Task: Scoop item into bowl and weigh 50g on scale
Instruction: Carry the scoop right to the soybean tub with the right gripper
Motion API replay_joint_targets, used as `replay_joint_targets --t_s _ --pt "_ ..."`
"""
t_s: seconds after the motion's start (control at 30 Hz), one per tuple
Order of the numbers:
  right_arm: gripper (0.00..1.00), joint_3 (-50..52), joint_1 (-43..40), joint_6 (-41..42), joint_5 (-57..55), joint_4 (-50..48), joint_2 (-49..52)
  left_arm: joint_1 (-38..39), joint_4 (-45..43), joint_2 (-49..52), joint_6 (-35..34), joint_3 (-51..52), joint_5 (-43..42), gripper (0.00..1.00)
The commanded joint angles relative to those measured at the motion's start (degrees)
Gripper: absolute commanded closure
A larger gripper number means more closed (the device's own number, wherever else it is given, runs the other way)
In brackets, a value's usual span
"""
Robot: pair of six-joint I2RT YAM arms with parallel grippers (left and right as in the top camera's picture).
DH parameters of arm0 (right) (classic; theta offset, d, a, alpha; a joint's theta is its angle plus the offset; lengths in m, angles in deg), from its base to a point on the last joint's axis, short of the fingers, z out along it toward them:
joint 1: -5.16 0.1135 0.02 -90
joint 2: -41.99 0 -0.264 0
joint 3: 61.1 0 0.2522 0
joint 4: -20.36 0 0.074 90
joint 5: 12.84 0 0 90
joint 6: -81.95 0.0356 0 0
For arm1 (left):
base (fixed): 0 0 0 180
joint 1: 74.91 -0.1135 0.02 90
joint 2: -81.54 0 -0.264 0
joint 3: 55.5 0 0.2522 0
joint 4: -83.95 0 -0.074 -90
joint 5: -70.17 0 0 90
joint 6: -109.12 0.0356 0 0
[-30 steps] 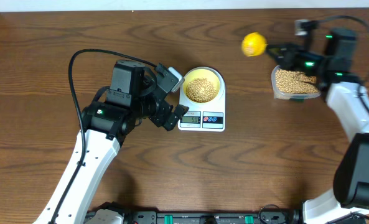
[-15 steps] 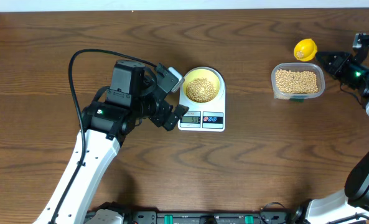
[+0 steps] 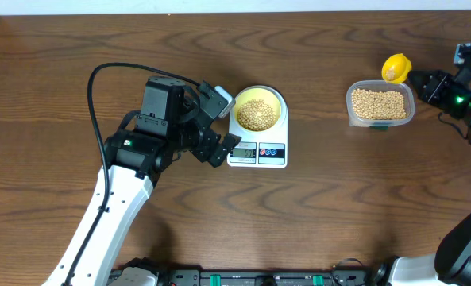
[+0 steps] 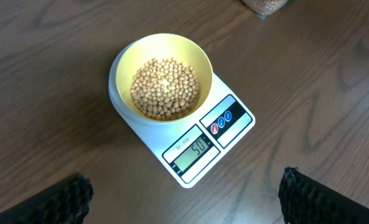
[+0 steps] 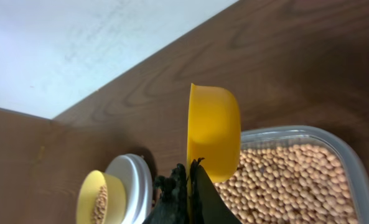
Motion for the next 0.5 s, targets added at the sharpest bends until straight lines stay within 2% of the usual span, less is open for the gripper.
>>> replay_joint_targets --t_s 0.0,0.2,0.47 --pt "0.99 0.0 0.7 -6.0 -4.5 3.0 -2.3 -0.2 0.0 -0.2 0.7 0.3 0.5 0.02" --pt "0.99 0.0 3.9 -11.6 -17.6 9.1 -6.0 -0.2 0.0 -0.2 0.7 0.3 0.5 0.02" --pt "0.99 0.0 13.0 -16.9 -37.4 11.0 -8.7 -0.2 0.0 -0.2 0.7 0.3 0.5 0.02"
